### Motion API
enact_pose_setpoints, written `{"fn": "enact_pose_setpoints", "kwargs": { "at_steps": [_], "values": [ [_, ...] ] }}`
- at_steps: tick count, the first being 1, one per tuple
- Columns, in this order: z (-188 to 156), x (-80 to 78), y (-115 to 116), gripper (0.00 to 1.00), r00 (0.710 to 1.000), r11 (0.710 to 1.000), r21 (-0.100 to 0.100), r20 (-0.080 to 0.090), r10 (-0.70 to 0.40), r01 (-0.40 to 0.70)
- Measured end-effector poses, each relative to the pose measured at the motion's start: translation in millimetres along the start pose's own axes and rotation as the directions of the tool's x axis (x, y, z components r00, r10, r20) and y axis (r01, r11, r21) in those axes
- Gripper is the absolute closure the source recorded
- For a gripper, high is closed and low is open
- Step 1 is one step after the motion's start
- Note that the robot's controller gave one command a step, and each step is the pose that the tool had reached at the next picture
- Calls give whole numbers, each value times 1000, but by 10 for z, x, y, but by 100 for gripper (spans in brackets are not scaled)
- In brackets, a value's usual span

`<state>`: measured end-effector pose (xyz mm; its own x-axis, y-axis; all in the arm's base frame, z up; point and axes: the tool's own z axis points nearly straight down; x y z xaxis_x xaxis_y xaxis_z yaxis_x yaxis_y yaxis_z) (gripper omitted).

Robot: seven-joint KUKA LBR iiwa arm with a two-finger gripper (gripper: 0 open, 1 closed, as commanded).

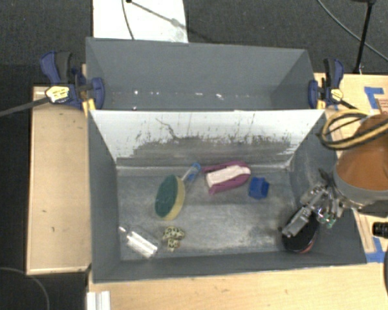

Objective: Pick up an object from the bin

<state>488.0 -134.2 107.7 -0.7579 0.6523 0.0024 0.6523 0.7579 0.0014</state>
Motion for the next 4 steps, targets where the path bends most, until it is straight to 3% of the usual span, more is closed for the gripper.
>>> {"fn": "enact_pose_setpoints", "kwargs": {
  "at_steps": [1,2,3,4],
  "values": [
    [386,101,-32,0,997,997,0,1,78,-78],
    [377,223,107,0,949,949,1,1,316,-316],
    [376,218,107,100,950,950,0,2,312,-312],
    [-495,202,118,100,952,952,-5,8,306,-306]
  ]
}}
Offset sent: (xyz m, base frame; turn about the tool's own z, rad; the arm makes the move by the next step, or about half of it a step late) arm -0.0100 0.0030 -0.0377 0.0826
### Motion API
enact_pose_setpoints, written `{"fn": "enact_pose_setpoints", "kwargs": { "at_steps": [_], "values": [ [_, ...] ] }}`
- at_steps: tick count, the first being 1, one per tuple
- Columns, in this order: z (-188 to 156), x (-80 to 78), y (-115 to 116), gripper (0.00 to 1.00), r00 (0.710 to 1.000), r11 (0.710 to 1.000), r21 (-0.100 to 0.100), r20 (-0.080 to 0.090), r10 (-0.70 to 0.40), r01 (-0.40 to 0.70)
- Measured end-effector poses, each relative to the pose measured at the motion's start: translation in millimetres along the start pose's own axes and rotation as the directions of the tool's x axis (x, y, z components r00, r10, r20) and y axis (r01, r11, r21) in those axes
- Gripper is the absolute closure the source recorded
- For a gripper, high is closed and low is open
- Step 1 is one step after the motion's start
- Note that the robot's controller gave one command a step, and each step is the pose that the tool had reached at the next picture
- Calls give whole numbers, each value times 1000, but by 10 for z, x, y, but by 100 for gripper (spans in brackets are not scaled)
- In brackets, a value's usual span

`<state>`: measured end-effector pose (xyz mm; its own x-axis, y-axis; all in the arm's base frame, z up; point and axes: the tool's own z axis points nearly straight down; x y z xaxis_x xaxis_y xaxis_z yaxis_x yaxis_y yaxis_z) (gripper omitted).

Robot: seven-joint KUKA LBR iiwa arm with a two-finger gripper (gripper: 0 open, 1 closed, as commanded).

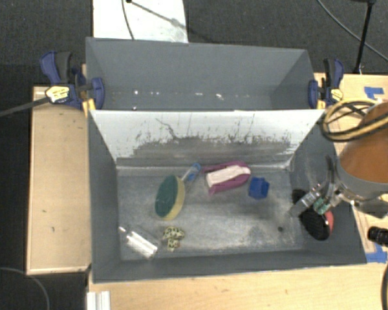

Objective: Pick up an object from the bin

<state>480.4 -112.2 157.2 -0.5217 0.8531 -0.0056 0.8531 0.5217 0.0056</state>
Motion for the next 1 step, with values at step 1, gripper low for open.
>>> {"fn": "enact_pose_setpoints", "kwargs": {
  "at_steps": [1],
  "values": [
    [-346,-7,6,100,1000,1000,3,-3,-8,8]
  ]
}}
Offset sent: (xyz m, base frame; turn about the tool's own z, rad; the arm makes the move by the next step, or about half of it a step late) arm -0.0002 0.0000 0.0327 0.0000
